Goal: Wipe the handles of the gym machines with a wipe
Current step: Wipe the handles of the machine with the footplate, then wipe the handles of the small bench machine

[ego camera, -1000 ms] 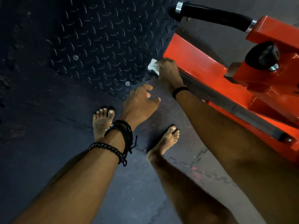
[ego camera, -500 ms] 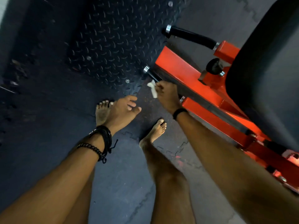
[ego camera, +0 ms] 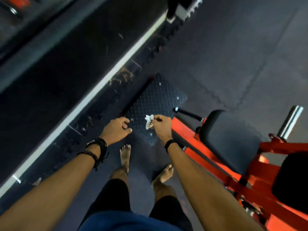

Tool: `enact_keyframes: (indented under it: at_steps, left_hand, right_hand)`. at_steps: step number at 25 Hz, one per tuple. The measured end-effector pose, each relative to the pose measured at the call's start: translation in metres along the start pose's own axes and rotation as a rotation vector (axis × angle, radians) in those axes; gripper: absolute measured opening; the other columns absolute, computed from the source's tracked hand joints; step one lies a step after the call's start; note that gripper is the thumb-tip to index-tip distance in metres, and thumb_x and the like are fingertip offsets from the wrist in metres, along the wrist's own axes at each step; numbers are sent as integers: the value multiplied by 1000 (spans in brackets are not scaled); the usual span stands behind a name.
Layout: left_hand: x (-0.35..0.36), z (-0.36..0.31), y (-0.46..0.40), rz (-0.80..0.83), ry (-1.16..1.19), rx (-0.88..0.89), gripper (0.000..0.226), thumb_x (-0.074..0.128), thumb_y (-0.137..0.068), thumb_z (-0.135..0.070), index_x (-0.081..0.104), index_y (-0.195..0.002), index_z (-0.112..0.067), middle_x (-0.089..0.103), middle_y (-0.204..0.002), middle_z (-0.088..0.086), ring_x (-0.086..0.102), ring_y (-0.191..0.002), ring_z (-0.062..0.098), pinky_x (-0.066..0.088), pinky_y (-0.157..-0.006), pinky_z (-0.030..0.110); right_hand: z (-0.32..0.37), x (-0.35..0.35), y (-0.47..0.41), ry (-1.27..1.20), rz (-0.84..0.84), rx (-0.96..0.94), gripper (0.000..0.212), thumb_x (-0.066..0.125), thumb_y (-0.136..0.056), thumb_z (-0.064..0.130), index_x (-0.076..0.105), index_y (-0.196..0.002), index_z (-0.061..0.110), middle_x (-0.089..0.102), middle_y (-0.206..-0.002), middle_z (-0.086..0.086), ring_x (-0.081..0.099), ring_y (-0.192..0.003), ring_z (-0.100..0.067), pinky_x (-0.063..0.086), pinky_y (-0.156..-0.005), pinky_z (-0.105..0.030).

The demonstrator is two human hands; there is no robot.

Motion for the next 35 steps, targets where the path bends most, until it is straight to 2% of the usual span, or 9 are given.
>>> enact_keyframes:
  at_steps: [5, 10, 13, 15, 20, 25, 29, 33, 35]
  left_hand:
    - [-82, -69, 18, -70, -14, 156, 43, 76, -82, -34, 65, -121, -20, 70, -94, -10, 68, -87, 11, 55, -88, 39]
    - [-143, -193, -9, -161, -76, 361, 40, 77, -80, -28, 67, -118, -20, 71, -94, -7, 69, -88, 13, 55, -91, 36]
    - [-160, -280, -37, -141, -115, 492, 38, 76, -80, -29, 68, -116, -23, 70, -94, -9, 68, -87, 11, 55, -91, 37]
    - [-168, -344, -59, -146, -155, 585, 36, 75, -80, -30, 68, -115, -24, 70, -94, -11, 67, -86, 7, 55, -91, 37]
    - [-195, -524, -139, -158, -242, 816, 32, 74, -84, -27, 69, -115, -23, 70, -102, -9, 67, -97, 10, 54, -93, 36]
    - [-222, -756, -233, -179, -339, 1009, 31, 74, -83, -28, 69, -113, -25, 69, -100, -10, 65, -92, 12, 53, -90, 34]
    - [-246, -910, -258, -218, -339, 1137, 31, 74, -83, -30, 69, -114, -26, 70, -102, -10, 65, -97, 11, 52, -90, 31]
    - [-271, -1014, -277, -207, -322, 1223, 32, 75, -82, -30, 70, -113, -23, 71, -102, -7, 67, -97, 13, 53, -92, 35]
    - [-285, -1071, -302, -217, -327, 1278, 33, 74, -81, -32, 70, -113, -23, 71, -103, -6, 66, -98, 14, 53, -93, 36]
  right_hand:
    - [114, -13, 17, -109, -36, -168, 13, 81, -78, 23, 72, -68, 19, 72, -67, -3, 60, -63, -7, 51, -65, -35]
    - [187, -82, -8, -237, -227, -221, 13, 78, -75, -2, 69, -76, 7, 66, -67, 1, 59, -57, 5, 47, -58, -12]
    - [218, -138, -43, -434, -328, -240, 17, 74, -79, -8, 70, -82, 8, 69, -75, -9, 68, -66, -9, 54, -63, -18]
    - [241, -178, -76, -445, -407, -268, 15, 70, -84, -5, 72, -88, 9, 72, -81, -12, 70, -70, -13, 56, -67, -23]
    - [309, -301, -186, -472, -585, -399, 4, 67, -86, -4, 69, -89, -3, 65, -69, 0, 60, -55, 1, 46, -56, -14]
    - [394, -462, -327, -417, -705, -484, 12, 69, -86, 7, 70, -99, 8, 67, -84, 5, 56, -68, -2, 48, -66, -24]
    - [476, -578, -375, -304, -801, -534, 13, 75, -86, 22, 70, -86, 11, 66, -79, 4, 57, -69, -6, 47, -65, -26]
    - [546, -660, -404, -262, -940, -580, 16, 74, -86, 22, 64, -77, 13, 58, -68, 8, 49, -58, 0, 42, -59, -18]
    - [578, -700, -434, -232, -1009, -615, 15, 70, -87, 18, 61, -78, 11, 60, -72, 5, 51, -61, -3, 45, -61, -24]
Point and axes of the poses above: each hand's wrist, its own y-axis away from the middle knuckle, its own x-axis out of the palm, z = x × y, the point moved 5 cm from there along -y, towards the middle knuckle
